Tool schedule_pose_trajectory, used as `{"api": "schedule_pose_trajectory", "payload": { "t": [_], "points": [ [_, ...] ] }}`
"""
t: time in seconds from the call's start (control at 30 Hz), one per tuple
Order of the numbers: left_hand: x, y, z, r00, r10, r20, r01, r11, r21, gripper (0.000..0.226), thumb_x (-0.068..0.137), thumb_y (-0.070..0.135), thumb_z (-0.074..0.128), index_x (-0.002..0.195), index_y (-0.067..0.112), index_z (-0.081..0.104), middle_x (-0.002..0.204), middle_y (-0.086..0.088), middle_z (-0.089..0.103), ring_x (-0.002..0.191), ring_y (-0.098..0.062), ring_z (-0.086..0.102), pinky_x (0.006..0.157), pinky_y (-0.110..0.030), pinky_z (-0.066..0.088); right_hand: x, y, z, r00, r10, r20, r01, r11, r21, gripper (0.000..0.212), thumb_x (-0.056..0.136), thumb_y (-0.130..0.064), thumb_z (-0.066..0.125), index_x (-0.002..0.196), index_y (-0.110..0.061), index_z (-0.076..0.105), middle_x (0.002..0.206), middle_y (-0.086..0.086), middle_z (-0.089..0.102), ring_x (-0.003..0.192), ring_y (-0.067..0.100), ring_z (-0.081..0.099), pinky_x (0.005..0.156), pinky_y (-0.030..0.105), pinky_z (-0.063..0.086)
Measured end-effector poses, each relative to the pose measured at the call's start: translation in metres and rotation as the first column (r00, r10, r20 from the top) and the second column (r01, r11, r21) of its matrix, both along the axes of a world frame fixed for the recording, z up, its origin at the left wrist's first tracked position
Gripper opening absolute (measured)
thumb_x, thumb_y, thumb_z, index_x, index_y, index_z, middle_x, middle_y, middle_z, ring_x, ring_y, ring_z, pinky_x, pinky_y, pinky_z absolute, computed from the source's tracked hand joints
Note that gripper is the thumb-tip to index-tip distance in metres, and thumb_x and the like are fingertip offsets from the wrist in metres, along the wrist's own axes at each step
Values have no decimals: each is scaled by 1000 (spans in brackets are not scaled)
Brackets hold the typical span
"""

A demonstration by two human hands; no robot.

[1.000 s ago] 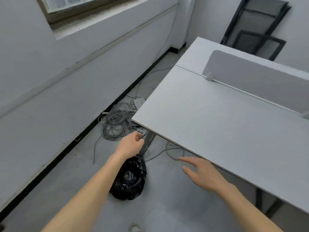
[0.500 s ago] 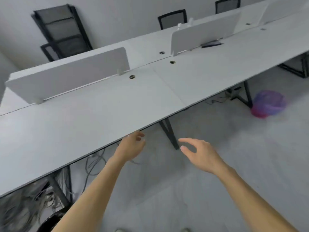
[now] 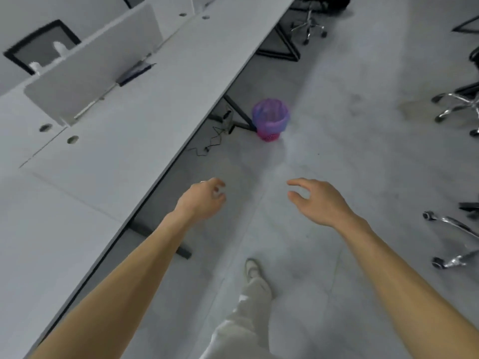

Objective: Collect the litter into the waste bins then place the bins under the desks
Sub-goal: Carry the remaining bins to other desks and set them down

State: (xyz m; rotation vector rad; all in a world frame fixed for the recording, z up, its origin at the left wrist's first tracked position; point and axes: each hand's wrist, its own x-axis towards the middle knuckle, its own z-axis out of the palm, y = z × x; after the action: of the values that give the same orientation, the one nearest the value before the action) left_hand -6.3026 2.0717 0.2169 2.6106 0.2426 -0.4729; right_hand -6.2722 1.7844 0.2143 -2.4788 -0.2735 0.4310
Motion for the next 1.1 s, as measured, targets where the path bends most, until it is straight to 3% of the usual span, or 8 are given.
{"api": "schedule_pose_trajectory", "payload": {
  "t": [0.23,0.37,0.57,0.73,0.9,1.1],
  "points": [
    [251,-101,-24,984,-178,-23,177,984,-35,38,93,34,51,131,33,55,130,1,62,114,-25,60,97,-41,50,180,-101,-4,973,-229,-20,226,971,-79,41,98,-43,50,138,-35,55,144,-8,55,134,17,48,100,26,38],
    [372,-181,-15,947,-321,-26,320,947,-31,37,95,32,51,132,29,55,132,0,62,117,-27,59,99,-39,48,257,-166,3,929,-370,-1,366,920,-140,40,97,-45,49,136,-38,55,144,-10,55,137,18,43,103,32,40],
    [530,-277,-24,894,-446,-28,446,895,-22,37,96,32,50,133,30,53,132,2,61,119,-24,58,101,-41,47,368,-257,-12,857,-512,-51,502,854,-137,39,97,-42,52,134,-36,57,139,-7,59,124,19,55,101,33,46],
    [667,-347,-38,888,-459,-39,460,888,21,36,96,31,48,132,31,53,129,1,63,108,-23,58,99,-39,48,494,-330,-27,845,-524,-107,516,851,-100,41,99,-39,51,139,-32,54,140,-4,58,127,19,52,97,27,42],
    [811,-415,-24,912,-402,-78,406,913,40,37,98,33,48,134,31,52,135,3,59,122,-23,55,98,-36,44,653,-402,-8,858,-505,-94,494,862,-114,41,99,-41,50,139,-33,54,141,-3,57,128,21,51,102,32,42],
    [967,-471,-11,944,-328,-31,328,945,2,38,96,35,49,134,34,51,135,6,58,120,-21,55,97,-37,46,830,-462,16,854,-518,-52,509,851,-127,39,98,-44,49,137,-39,54,140,-3,57,127,22,51,98,35,42]
  ]
}}
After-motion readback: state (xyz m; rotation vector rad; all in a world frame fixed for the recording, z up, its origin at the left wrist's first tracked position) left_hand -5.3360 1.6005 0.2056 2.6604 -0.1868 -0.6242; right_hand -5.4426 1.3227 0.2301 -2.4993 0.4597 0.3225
